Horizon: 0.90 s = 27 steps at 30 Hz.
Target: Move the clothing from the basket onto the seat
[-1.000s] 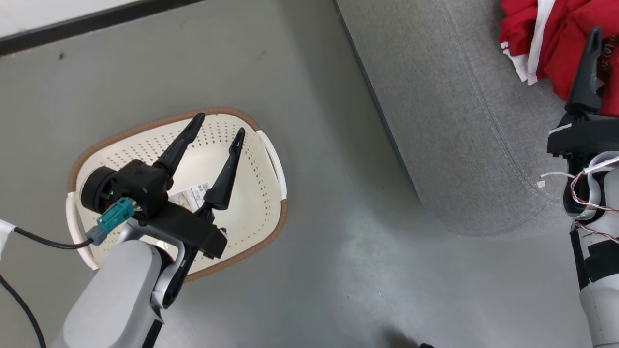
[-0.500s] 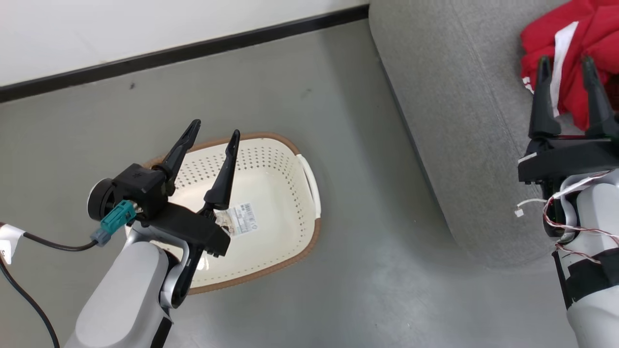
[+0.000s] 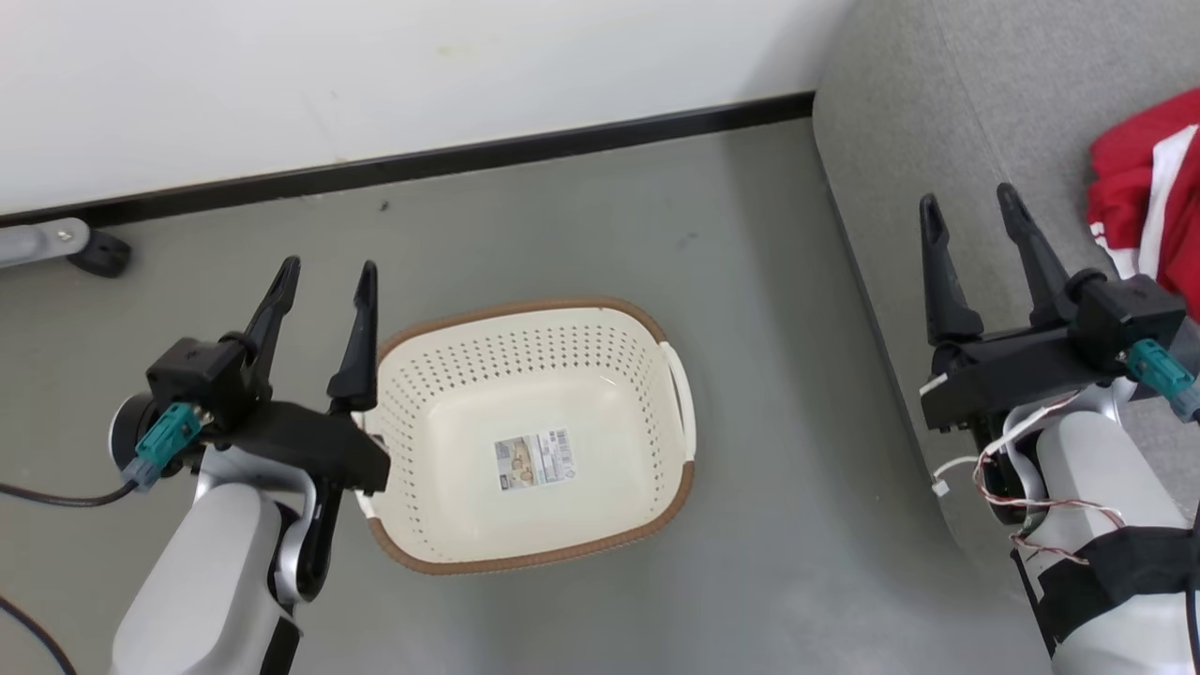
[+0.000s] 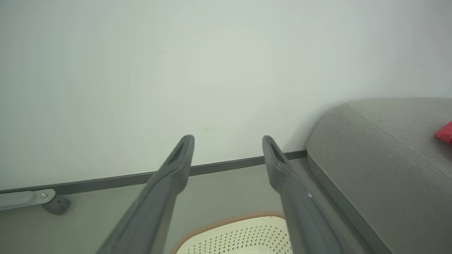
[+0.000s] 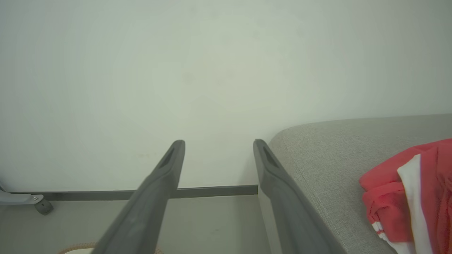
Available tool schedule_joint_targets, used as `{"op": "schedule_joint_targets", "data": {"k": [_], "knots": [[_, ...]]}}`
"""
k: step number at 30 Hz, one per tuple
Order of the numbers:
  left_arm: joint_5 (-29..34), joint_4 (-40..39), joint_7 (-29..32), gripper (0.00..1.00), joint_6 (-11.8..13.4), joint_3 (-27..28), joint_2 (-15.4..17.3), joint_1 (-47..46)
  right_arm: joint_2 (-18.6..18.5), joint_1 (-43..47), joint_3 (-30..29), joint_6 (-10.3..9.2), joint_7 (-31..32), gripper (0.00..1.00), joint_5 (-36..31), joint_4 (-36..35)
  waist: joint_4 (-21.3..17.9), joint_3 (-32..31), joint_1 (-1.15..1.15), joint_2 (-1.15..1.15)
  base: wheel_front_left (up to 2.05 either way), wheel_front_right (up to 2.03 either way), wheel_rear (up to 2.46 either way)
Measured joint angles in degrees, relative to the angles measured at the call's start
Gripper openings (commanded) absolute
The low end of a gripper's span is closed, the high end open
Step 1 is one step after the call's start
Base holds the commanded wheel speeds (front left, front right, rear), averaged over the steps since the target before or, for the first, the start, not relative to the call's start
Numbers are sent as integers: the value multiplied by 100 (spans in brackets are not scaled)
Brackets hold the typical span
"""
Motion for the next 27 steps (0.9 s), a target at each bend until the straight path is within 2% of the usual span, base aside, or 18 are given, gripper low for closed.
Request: {"op": "schedule_joint_targets", "data": {"k": [12,15,27], "knots": [[-37,303,-85,100,208,345,116,705,99,648,174,24,0,100,1,64,444,-620,0,0,0,0,0],[-37,294,-91,100,330,456,162,984,123,855,199,24,1,100,2,56,522,-776,-1,0,0,0,0],[-38,49,-94,100,604,936,167,2070,191,1635,210,15,1,100,68,-146,651,-1267,0,0,0,0,0]]}}
